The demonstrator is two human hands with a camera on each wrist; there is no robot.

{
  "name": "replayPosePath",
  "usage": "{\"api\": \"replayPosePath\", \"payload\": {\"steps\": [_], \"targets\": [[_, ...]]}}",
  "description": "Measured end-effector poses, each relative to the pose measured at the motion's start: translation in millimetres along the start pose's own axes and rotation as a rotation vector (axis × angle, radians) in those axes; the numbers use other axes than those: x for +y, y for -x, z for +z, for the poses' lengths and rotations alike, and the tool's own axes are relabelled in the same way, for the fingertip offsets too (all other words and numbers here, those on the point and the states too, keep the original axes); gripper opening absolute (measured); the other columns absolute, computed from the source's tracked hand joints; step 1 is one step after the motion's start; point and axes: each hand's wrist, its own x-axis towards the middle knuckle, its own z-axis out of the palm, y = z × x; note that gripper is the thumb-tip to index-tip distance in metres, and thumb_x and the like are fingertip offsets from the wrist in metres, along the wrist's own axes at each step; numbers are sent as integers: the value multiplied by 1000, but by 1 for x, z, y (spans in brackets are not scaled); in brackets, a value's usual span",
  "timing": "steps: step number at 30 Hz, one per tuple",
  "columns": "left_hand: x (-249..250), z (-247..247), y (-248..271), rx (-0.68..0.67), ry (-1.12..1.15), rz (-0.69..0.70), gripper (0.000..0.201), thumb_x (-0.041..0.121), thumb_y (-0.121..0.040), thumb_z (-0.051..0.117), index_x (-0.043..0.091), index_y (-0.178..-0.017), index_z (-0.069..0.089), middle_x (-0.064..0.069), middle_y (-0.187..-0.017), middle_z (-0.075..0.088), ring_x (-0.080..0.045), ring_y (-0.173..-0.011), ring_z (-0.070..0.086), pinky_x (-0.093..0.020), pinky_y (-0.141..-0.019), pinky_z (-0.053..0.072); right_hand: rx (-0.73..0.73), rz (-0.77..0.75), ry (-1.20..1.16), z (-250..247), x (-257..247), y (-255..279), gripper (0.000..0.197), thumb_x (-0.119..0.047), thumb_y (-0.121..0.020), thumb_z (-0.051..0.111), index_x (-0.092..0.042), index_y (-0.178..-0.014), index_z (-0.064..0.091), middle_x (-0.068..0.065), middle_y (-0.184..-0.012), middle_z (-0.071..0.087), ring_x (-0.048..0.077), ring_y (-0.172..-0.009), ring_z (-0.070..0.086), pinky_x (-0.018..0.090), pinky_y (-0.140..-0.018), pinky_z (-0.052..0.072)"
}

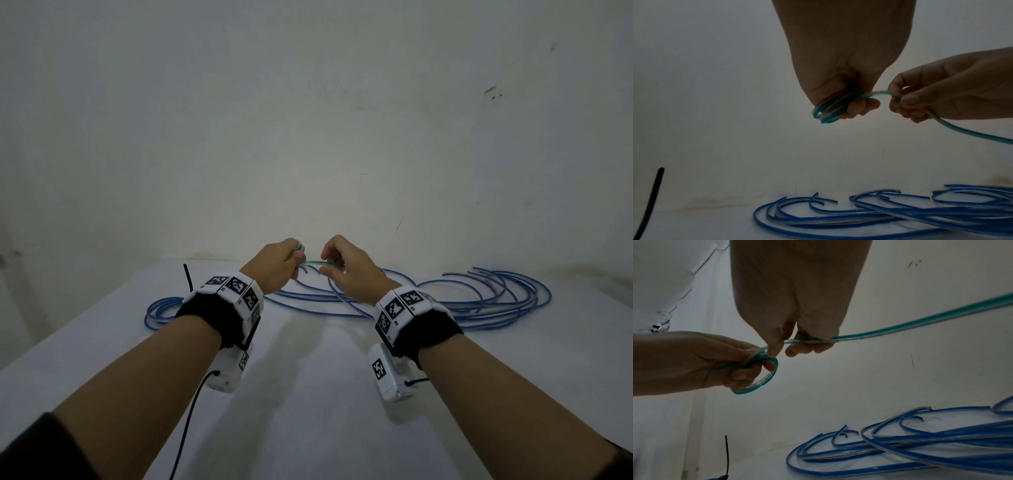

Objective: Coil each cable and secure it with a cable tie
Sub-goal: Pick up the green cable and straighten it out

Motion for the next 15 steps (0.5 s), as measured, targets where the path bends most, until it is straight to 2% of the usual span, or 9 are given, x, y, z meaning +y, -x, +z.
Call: {"api": "replayPosePath", "payload": {"steps": [4, 6, 7, 9, 10, 12, 15], "targets": [[0, 1, 3, -51, 105, -38, 29, 20, -100, 35, 16, -78, 53, 2, -63, 56, -11, -57, 45, -23, -59, 36, 49, -79, 26, -1, 0, -4, 8, -7, -83, 65, -11, -85, 58, -2, -77, 53, 7, -68, 44, 18, -66, 36], [0, 3, 5, -82, 216, -68, 31, 22, -101, 35, 13, -82, 57, -1, -62, 52, -14, -56, 43, -24, -57, 38, 70, -118, 36, -1, 0, -6, 6, -10, -83, 65, -12, -84, 60, -3, -77, 55, 12, -72, 48, 26, -72, 41], [0, 4, 5, -92, 256, -80, 32, 24, -101, 35, 10, -85, 58, -1, -62, 50, -15, -56, 43, -23, -56, 37, 78, -120, 46, -1, 0, -6, 6, -15, -84, 65, -17, -83, 59, -4, -78, 56, 14, -76, 50, 33, -77, 43], [2, 4, 6, -119, 277, -90, 34, 28, -100, 37, 6, -89, 61, 0, -61, 47, -13, -54, 41, -21, -55, 37, 85, -87, 99, -2, 2, -7, 7, -24, -85, 62, -27, -81, 58, -5, -82, 60, 17, -84, 53, 44, -85, 41], [2, 4, 6, -140, 269, -88, 36, 30, -100, 37, 6, -89, 61, 1, -61, 45, -12, -53, 40, -20, -55, 36, 79, -61, 141, -3, 2, -7, 6, -26, -86, 62, -28, -81, 60, -6, -84, 60, 17, -88, 53, 45, -89, 38], [4, 2, 6, -177, 233, -81, 37, 33, -99, 38, 8, -86, 62, 2, -61, 44, -10, -53, 40, -19, -55, 35, 79, -25, 214, -4, 2, -6, 7, -30, -89, 60, -26, -85, 65, -7, -86, 60, 17, -94, 50, 39, -92, 31], [6, 1, 6, -210, 203, -78, 41, 40, -98, 38, 10, -83, 61, 5, -59, 44, -6, -49, 40, -18, -54, 35, 79, -6, 222, -4, 2, -4, 11, -34, -90, 58, -28, -87, 66, -9, -88, 59, 17, -100, 47, 33, -86, 24]]}}
